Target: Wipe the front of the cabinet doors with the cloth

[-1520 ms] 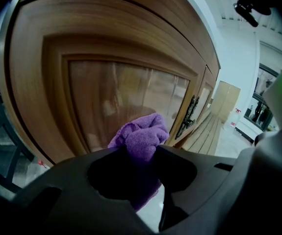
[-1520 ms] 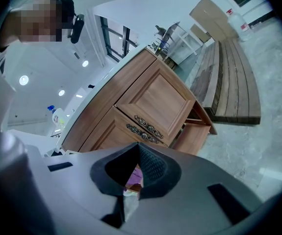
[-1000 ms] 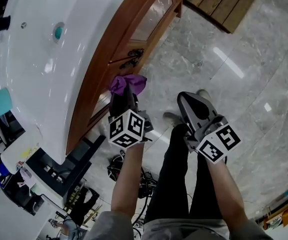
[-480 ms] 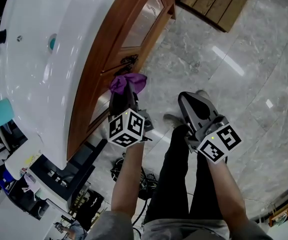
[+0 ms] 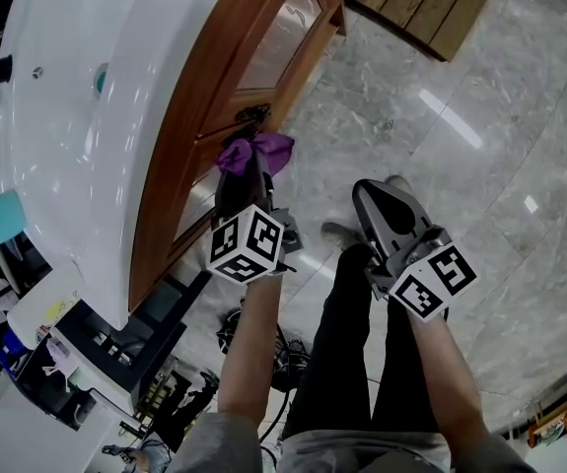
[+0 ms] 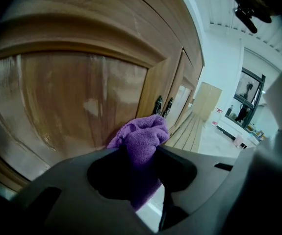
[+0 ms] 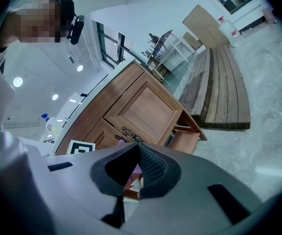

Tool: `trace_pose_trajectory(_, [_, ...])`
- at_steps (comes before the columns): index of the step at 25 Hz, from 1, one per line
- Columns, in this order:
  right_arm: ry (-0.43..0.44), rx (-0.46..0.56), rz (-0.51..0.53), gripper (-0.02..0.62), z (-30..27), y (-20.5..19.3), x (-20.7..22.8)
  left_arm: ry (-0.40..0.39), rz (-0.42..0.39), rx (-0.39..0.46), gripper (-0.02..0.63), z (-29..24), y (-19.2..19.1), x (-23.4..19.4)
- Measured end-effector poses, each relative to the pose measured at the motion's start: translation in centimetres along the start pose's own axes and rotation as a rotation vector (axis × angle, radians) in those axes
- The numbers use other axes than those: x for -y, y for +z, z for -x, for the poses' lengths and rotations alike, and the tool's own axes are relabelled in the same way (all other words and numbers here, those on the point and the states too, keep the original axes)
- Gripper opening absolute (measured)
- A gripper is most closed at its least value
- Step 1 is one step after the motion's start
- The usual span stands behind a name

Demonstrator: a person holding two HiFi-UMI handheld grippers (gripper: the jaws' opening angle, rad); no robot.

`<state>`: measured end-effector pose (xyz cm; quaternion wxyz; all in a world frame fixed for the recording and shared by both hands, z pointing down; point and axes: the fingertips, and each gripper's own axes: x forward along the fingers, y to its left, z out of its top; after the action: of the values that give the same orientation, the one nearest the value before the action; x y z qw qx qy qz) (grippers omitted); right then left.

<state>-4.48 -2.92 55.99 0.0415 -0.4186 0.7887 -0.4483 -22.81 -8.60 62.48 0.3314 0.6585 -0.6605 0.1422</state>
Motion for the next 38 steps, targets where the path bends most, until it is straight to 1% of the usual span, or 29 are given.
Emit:
trace_pose_trajectory(7, [0.015,-0.016,0.001,0.009,0.6,-0.5,-0.5,-0.008,0.004,0.025,0.138,1.3,0.3,0.6])
trace_pose_trajectory(11, [0.031,-0.036,0.004,0.009,0.7,-1.1,-1.0,-0.009,-0.01,0.039,0.138,3.0,0.1,0.8])
trace_pose_trajectory(17, [0.082,-0.078,0.018,0.009,0.5,-2.3,-2.6,0.021,-0.003,0.07,0.138,6.0,-0.3,0.1])
trace_pose_trajectory(22, [0.121,-0.112,0.032,0.009,0.3,-3.4,-3.9,0.056,0.027,0.09,0.138,7.9,-0.9,-1.0])
trace_pose_trajectory(27, [0.146,-0.139,0.043,0.009,0.4,-4.2,-4.5,0.099,0.057,0.087,0.138,9.6,-2.5,-2.3])
trace_pose_trajectory(32, [0.158,-0.159,0.051,0.009,0.3,-5.2,-4.6,0.15,0.065,0.069,0.138,11.0,-4.8,-4.0])
trace_pose_trajectory(38, [0.161,-0.169,0.074,0.009,-0.2,-6.2,-4.5,0.187,0.082,0.046,0.138,11.3,-7.3,-6.1])
